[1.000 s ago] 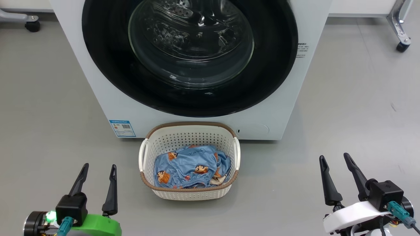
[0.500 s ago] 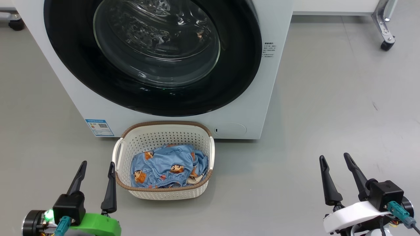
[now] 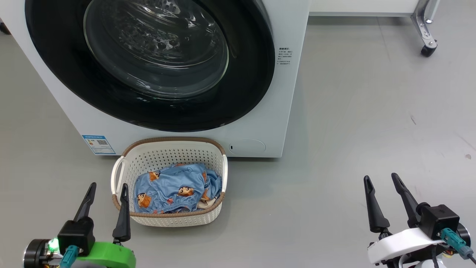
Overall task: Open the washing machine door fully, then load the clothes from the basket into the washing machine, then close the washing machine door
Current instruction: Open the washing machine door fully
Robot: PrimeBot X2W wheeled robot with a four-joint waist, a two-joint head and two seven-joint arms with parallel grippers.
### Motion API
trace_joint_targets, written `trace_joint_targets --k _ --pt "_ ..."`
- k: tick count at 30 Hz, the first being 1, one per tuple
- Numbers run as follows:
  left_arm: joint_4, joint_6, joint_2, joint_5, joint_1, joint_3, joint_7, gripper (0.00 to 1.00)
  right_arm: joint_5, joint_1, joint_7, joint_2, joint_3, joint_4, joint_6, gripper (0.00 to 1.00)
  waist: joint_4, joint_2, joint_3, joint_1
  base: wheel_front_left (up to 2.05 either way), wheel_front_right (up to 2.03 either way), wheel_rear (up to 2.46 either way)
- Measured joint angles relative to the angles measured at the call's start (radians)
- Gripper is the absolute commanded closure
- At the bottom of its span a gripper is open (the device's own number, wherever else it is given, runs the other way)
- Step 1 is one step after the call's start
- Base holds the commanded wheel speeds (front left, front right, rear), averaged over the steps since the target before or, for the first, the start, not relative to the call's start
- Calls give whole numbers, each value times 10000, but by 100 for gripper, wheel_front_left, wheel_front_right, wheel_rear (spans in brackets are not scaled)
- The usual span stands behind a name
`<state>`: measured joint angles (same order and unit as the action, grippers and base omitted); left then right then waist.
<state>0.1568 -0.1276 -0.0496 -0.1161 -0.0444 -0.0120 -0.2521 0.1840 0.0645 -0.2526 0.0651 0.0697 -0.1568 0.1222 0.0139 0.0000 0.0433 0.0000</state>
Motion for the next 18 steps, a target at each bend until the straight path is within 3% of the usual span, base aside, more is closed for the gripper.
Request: trace_joint_targets --k 15,16,18 --pt "2 0 13 -2 0 -8 0 0 0 -6 0 -21 -59 111 0 0 19 0 -3 0 7 7 -15" --pt "2 0 13 -2 0 -8 0 0 0 -6 0 -23 -58 111 0 59 21 0 -2 0 0 0 0" --pt "2 0 13 -2 0 -8 0 0 4 -6 0 -27 -59 109 2 100 24 0 -1 0 0 0 0"
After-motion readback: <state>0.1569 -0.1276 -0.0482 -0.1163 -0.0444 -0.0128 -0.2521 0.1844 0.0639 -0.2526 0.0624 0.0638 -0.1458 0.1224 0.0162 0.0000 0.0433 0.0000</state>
